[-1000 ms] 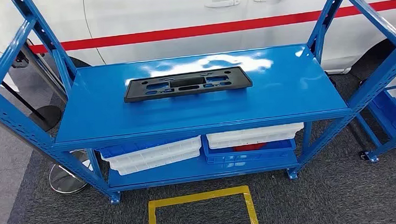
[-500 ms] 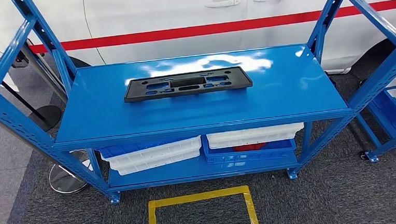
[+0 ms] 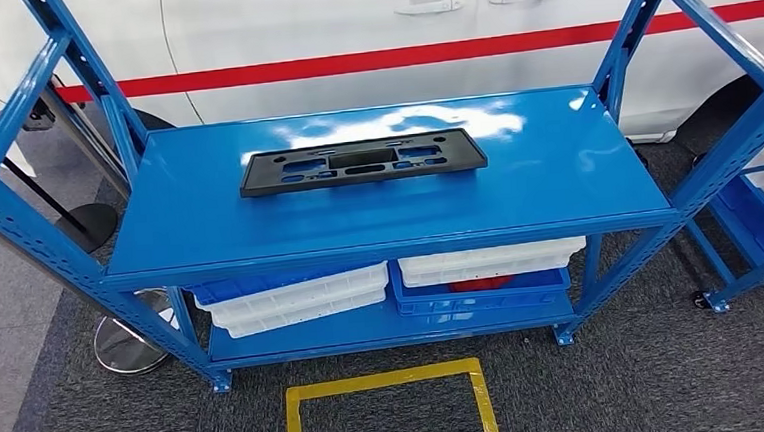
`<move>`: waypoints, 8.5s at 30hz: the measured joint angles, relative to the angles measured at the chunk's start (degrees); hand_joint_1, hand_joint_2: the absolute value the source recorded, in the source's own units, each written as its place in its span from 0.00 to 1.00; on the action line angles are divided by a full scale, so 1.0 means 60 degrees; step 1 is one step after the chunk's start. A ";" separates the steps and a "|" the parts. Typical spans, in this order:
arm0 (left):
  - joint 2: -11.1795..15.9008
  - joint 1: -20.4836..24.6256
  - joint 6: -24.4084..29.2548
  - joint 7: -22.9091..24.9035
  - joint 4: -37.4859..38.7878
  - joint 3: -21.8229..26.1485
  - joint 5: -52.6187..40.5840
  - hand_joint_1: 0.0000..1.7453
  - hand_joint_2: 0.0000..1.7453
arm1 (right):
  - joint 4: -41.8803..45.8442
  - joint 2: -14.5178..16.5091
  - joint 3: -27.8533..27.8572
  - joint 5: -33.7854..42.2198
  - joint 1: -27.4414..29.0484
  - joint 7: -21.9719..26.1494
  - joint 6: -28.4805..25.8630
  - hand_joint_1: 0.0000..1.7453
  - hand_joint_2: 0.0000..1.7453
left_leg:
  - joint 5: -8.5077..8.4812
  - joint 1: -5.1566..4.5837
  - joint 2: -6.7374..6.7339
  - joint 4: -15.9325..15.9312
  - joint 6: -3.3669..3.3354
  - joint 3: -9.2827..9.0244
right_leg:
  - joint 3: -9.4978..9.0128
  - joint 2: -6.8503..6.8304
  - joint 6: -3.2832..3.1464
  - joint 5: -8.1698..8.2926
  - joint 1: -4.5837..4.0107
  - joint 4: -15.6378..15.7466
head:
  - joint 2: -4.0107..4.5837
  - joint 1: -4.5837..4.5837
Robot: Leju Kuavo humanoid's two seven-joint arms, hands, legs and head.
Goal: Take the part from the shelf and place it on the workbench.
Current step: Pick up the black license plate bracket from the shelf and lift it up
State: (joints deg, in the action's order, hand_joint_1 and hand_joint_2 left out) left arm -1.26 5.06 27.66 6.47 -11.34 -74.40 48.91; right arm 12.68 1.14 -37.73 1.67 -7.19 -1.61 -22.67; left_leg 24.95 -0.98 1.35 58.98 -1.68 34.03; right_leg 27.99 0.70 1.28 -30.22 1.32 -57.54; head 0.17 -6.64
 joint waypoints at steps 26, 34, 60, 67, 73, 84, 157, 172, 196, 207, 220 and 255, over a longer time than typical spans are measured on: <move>-0.0188 0.0223 0.0470 -0.0457 0.0170 -0.1243 0.0777 0.00 1.00 | 0.3884 0.0780 0.1252 0.0491 -0.0588 0.5349 0.0784 0.00 1.00 | -0.0016 0.0000 -0.0001 0.0000 -0.0022 0.0007 | 0.0000 0.0007 0.0021 0.0014 0.0001 0.0009 | 0.0002 0.0000; -0.0202 0.0255 0.0497 -0.0534 0.0187 -0.1434 0.0849 0.00 1.00 | 0.5448 0.0910 0.1482 -0.0211 -0.0372 0.5476 0.1365 0.00 1.00 | -0.0019 0.0000 -0.0001 0.0000 -0.0025 0.0007 | -0.0001 0.0006 0.0025 0.0017 0.0002 0.0011 | 0.0000 0.0000; -0.0282 0.0582 0.0395 -0.0534 0.0261 -0.1830 0.0918 0.00 1.00 | 0.6814 0.0240 0.1458 -0.7729 -0.3326 0.3891 -0.0931 0.00 1.00 | -0.0060 -0.0001 -0.0004 0.0003 -0.0064 0.0020 | 0.0002 0.0011 0.0075 0.0062 0.0005 0.0020 | 0.0000 0.0000; -0.0286 0.0634 0.0379 -0.0479 0.0264 -0.1911 0.1078 0.00 1.00 | 0.5670 0.0243 0.0240 -1.2236 -0.5094 0.1996 -0.2402 0.00 1.00 | -0.0063 0.0000 0.0007 0.0005 -0.0067 0.0028 | -0.0002 0.0000 0.0075 0.0062 0.0005 0.0022 | 0.0000 0.0000; -0.0284 0.0656 0.0423 -0.0522 0.0265 -0.1917 0.1160 0.00 1.00 | 0.4767 0.0297 -0.0585 -1.3554 -0.5846 0.1278 -0.2479 0.00 1.00 | -0.0063 0.0000 0.0008 0.0005 -0.0068 0.0040 | 0.0000 0.0000 0.0075 0.0062 0.0005 0.0029 | 0.0001 0.0000; -0.0270 0.0626 -0.0088 -0.1709 0.0265 -0.1504 0.2171 0.00 0.00 | 0.3474 0.0364 -0.0824 -1.2707 -0.6057 0.1516 -0.2110 0.00 1.00 | -0.0062 0.0000 0.0008 0.0005 -0.0069 0.0043 | 0.0000 0.0001 0.0083 0.0068 0.0006 0.0045 | 0.0001 0.0000; -0.0038 0.0097 -0.0920 -0.3184 0.0280 0.0269 0.3685 0.00 0.00 | 0.2408 0.0950 -0.1116 -1.1564 -0.6930 0.2780 -0.2013 0.00 1.00 | 0.0421 -0.0109 0.0027 -0.0130 -0.0471 -0.0489 | 0.2401 -0.0086 0.0157 -0.0363 -0.0091 -0.2931 | 0.0000 0.0007; -0.0112 0.0008 -0.0940 -0.3179 0.0307 0.0265 0.3696 0.00 0.00 | 0.2360 0.1036 -0.1373 -1.1383 -0.7024 0.2720 -0.2054 0.00 1.00 | 0.1663 0.0230 -0.0080 0.2220 0.0363 0.0714 | 0.0192 0.0024 -0.0461 0.0687 -0.0179 0.0557 | 0.0000 0.0015; -0.0124 0.0043 -0.1035 -0.3212 0.0342 0.0279 0.3906 0.00 0.00 | 0.2894 0.1270 -0.1005 -0.5585 -0.6651 0.4592 0.3178 0.00 1.00 | 0.0838 0.0230 -0.0153 -0.0171 0.0294 -0.1205 | 0.1753 0.0038 -0.0558 0.1686 -0.0418 0.0052 | 0.0000 0.0073; -0.0058 0.0079 -0.1048 -0.3212 0.0345 0.0289 0.3889 0.00 0.00 | 0.3040 0.1350 -0.0953 -0.5471 -0.6580 0.4475 0.3019 0.00 1.00 | 0.0421 0.0409 -0.0172 0.0418 0.0694 -0.0086 | 0.1235 0.0098 -0.0495 0.1237 -0.0211 -0.0006 | 0.0001 0.0071; -0.0049 0.0055 -0.1120 -0.3122 0.0345 0.0257 0.3827 0.00 0.00 | 0.3315 0.1086 -0.1131 -0.4691 -0.6483 0.4264 0.2918 0.00 1.00 | 0.0117 0.0289 -0.0142 -0.0080 0.0188 -0.0149 | 0.1286 0.0095 -0.0542 0.1254 -0.0235 0.0015 | 0.0001 0.0073; -0.0048 0.0097 -0.1208 -0.3197 0.0345 0.0215 0.3965 0.00 0.00 | 0.3960 0.0440 -0.2531 -0.8236 -0.5821 0.3558 -0.2746 0.00 1.00 | 0.0127 0.0270 -0.0148 -0.0084 0.0167 -0.0137 | 0.1317 0.0085 -0.0144 0.1242 -0.0190 0.0010 | 0.0000 0.0073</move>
State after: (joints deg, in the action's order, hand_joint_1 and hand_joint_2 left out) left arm -1.55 5.64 20.41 -12.70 -9.27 -73.11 72.70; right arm 36.44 3.78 -52.91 -47.74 -42.12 19.74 -39.15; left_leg 25.71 0.64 0.46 58.48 -0.68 33.20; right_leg 35.89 1.21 0.41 -22.77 0.18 -57.48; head 0.17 -6.21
